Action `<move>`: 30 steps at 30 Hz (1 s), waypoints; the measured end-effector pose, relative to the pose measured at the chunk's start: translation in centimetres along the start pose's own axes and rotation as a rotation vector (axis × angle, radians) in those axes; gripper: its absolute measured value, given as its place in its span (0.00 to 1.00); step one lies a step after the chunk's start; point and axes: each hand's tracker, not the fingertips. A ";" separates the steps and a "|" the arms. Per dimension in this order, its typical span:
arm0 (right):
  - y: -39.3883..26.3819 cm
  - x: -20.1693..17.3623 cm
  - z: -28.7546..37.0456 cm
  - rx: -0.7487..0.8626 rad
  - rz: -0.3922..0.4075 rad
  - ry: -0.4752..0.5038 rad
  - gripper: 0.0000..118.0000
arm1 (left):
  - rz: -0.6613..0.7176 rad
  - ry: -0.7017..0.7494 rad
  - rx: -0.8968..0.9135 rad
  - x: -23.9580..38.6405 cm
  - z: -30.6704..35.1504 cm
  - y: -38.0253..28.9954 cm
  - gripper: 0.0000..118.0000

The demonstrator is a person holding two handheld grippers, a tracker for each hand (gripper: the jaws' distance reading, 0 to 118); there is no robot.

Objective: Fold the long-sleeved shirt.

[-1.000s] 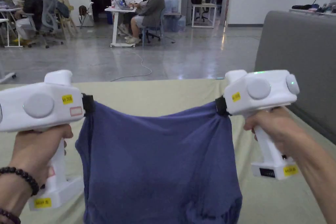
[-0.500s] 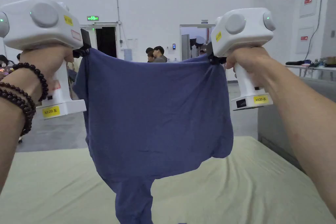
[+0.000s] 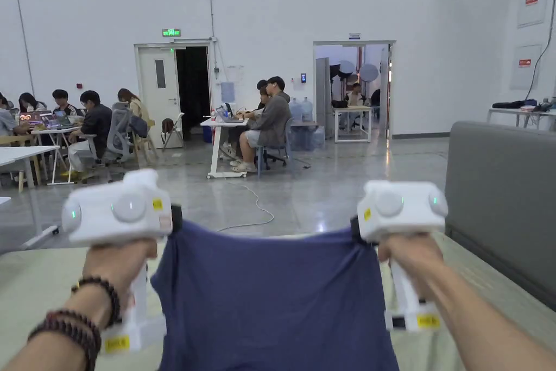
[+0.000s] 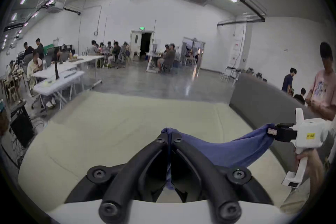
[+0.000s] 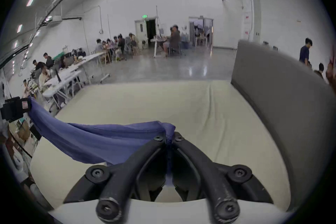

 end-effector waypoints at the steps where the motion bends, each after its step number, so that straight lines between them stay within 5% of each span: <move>1: -1.5 0.4 -1.1 -0.034 -0.020 0.019 0.00 | 0.014 -0.010 -0.026 -0.3 -0.7 -1.7 0.00; 6: -7.4 1.1 -1.8 -0.082 -0.045 0.092 0.00 | 0.088 -0.049 -0.052 -1.8 -0.6 -7.0 0.00; 13: -16.7 0.7 6.0 0.040 0.014 0.028 0.00 | 0.040 -0.010 -0.022 -0.3 8.5 -16.1 0.00; 21: -33.5 0.5 12.3 -0.170 0.037 -0.013 0.00 | 0.150 0.073 -0.306 -0.2 15.0 -32.3 0.00; 30: -44.1 0.9 17.1 -0.340 0.079 -0.017 0.00 | 0.023 0.130 -0.447 0.0 21.5 -41.6 0.00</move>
